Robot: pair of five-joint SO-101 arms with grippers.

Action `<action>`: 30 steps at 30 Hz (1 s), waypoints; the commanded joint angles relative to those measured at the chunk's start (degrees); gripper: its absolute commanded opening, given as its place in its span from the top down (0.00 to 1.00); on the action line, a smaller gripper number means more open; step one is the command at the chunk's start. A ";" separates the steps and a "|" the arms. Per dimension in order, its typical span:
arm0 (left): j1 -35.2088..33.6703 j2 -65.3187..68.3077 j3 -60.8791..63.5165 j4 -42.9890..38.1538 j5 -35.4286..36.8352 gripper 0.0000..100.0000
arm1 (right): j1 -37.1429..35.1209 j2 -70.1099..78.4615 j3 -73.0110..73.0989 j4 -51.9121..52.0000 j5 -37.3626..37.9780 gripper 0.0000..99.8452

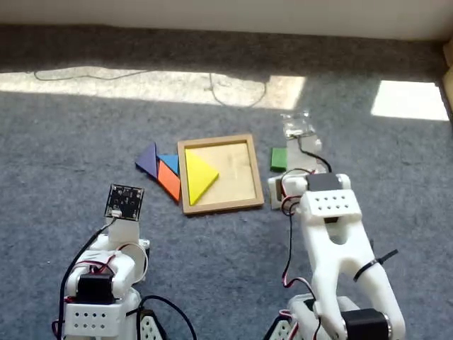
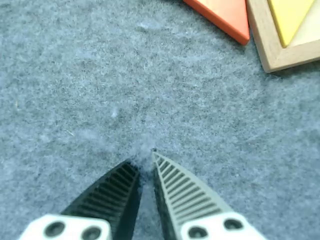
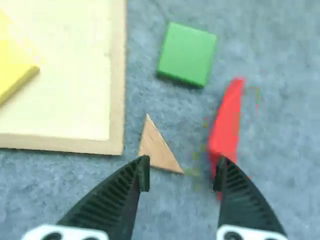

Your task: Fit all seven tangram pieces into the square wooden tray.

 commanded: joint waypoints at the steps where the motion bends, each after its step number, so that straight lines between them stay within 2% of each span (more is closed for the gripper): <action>1: -0.48 -1.27 1.19 0.18 -0.18 0.99 | -4.97 -2.86 -2.95 -5.85 8.18 0.81; 6: -0.48 -1.27 1.19 0.18 -0.18 0.99 | -9.54 -2.24 -2.59 -10.24 19.34 0.81; 9: -0.48 -1.27 1.19 0.18 -0.18 0.99 | -9.19 -0.40 -2.95 -10.42 20.13 0.81; 12: -0.48 -1.27 1.19 0.18 -0.18 0.99 | -6.20 2.07 -3.03 -10.42 15.74 0.81; 16: -0.48 -1.27 1.19 0.18 -0.18 0.99 | -0.84 6.55 -6.20 -10.07 2.99 0.81; 20: -0.48 -1.27 1.19 0.18 -0.18 0.99 | 4.09 14.64 -16.84 -1.71 -7.47 0.81; 22: -0.48 -1.27 1.19 0.18 -0.18 0.99 | 4.53 20.09 -24.40 4.88 -8.70 0.79; 25: -0.48 -1.27 1.19 0.18 -0.18 0.99 | 4.53 28.26 -35.21 13.67 -8.97 0.72; 30: -0.48 -1.27 1.19 0.18 -0.18 0.99 | 4.79 40.48 -50.24 23.16 -8.97 0.67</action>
